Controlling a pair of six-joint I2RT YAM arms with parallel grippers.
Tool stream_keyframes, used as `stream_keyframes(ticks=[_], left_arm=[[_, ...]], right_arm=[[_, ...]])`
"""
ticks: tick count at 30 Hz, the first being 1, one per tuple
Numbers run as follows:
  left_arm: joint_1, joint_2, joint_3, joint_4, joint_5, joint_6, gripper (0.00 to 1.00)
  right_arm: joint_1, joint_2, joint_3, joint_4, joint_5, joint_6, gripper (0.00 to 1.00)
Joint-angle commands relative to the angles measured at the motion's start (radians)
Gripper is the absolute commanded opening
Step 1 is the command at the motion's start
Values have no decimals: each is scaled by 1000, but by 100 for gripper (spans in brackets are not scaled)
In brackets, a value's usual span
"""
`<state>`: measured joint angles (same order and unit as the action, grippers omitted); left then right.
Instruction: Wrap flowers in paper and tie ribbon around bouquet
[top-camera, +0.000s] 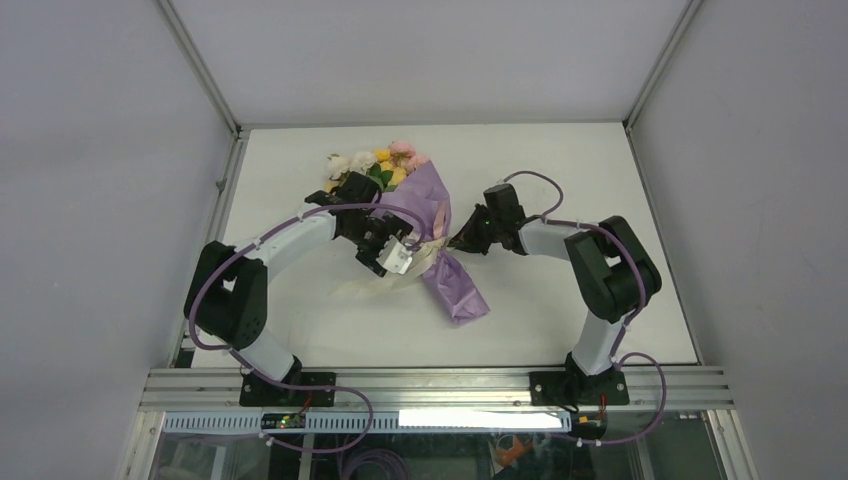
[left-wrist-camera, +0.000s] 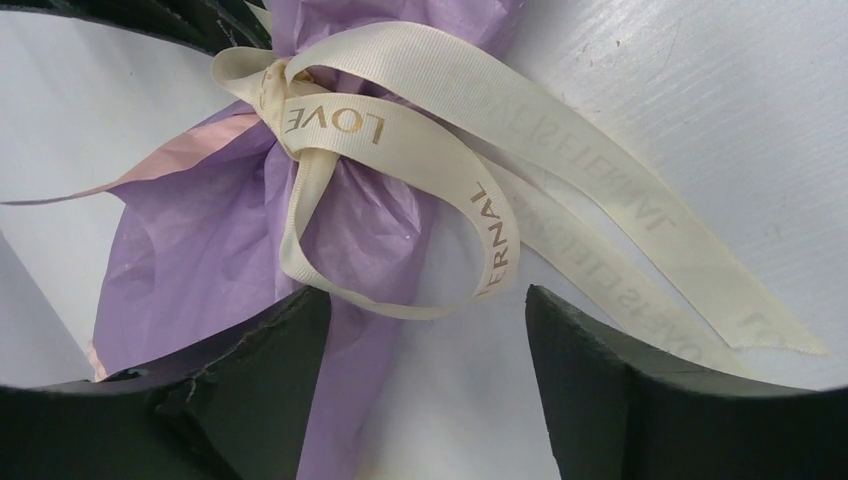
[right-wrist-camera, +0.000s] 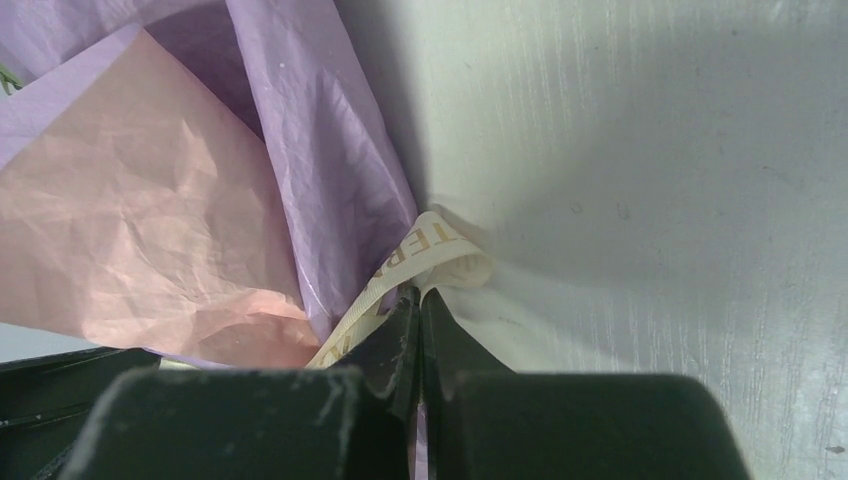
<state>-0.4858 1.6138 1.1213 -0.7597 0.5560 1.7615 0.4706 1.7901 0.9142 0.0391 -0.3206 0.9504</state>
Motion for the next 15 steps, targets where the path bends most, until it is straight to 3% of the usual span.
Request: stream_keyframes(ticks=[1,6,9,12,15], left_arm=[[-17,16,32,35,47,14,78],[-21,20,0,93,64,33,90],[-26,24,-45,217,60,-7,88],[-31,25,-78,336,60,-87,77],[-36,27,-80,370,60,-135,46]], right_arm=[[-6,-4,24,20,-18,-16,0],[-7,2,18,16,-24,-21,0],[-9,8,14,21,-29,-18,0],[-10,10,12,21,-32,-19,0],[-14,13,5,23,-34,-17,0]])
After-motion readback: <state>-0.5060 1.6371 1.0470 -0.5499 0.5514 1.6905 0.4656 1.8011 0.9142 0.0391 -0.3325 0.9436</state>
